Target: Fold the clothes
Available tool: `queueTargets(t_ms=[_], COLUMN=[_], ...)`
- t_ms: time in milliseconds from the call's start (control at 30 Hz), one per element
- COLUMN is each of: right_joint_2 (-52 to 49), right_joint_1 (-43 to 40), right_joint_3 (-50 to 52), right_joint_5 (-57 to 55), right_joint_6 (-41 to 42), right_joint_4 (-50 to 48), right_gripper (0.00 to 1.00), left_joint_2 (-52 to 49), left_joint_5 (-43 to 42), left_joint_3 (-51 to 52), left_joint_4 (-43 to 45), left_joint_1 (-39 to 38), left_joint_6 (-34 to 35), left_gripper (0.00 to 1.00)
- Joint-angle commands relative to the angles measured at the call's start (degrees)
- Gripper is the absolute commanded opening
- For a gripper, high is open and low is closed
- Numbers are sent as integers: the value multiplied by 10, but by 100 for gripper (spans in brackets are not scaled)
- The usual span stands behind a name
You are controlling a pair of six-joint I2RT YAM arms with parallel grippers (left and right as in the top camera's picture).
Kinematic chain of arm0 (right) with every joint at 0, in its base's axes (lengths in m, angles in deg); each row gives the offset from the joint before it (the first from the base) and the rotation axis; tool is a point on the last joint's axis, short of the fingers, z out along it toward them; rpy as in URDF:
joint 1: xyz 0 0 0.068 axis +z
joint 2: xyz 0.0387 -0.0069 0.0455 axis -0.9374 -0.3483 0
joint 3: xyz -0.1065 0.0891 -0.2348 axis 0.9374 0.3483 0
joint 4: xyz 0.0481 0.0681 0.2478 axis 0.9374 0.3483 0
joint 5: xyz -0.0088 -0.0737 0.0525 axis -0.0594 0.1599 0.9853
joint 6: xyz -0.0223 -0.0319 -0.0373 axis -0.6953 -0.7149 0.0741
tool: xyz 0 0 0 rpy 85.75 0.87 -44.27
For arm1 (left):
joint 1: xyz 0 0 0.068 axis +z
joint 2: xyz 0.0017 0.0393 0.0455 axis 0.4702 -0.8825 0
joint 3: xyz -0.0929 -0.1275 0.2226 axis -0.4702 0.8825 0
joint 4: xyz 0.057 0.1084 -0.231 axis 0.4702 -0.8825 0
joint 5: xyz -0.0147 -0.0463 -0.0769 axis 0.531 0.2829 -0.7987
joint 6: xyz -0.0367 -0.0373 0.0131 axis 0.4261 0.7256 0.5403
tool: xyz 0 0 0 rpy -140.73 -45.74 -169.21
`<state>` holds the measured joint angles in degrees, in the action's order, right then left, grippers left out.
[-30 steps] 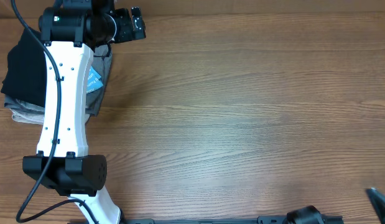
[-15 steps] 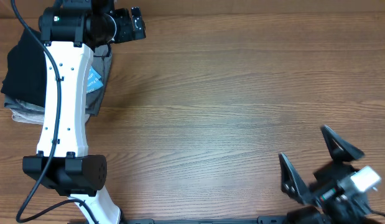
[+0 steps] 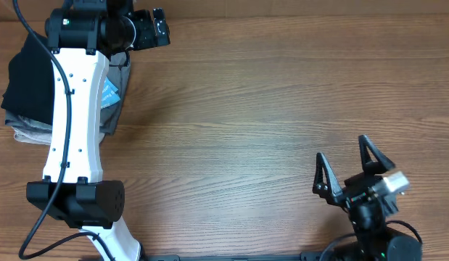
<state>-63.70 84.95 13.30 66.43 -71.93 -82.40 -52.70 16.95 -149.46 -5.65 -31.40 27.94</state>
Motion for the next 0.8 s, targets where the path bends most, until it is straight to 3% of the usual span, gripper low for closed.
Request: queueTargets(t_ms=[0,267,767], right_joint_2=[7,7,7], right_joint_1=[-6,-9,-49], right_joint_3=[38,103,104], right_joint_5=[-26,-28,-30], right_joint_6=[10,22,2], right_joint_4=[-13,-44,71], right_gripper=[100,100,100], left_joint_2=[-4,-4,-4], left_joint_5=[4,4,4], left_joint_3=[2,2,2], left_joint_4=[0,0,0], left_joint_1=[-1,-1,-1], left_joint_6=[2,2,2], left_gripper=[100,100,100])
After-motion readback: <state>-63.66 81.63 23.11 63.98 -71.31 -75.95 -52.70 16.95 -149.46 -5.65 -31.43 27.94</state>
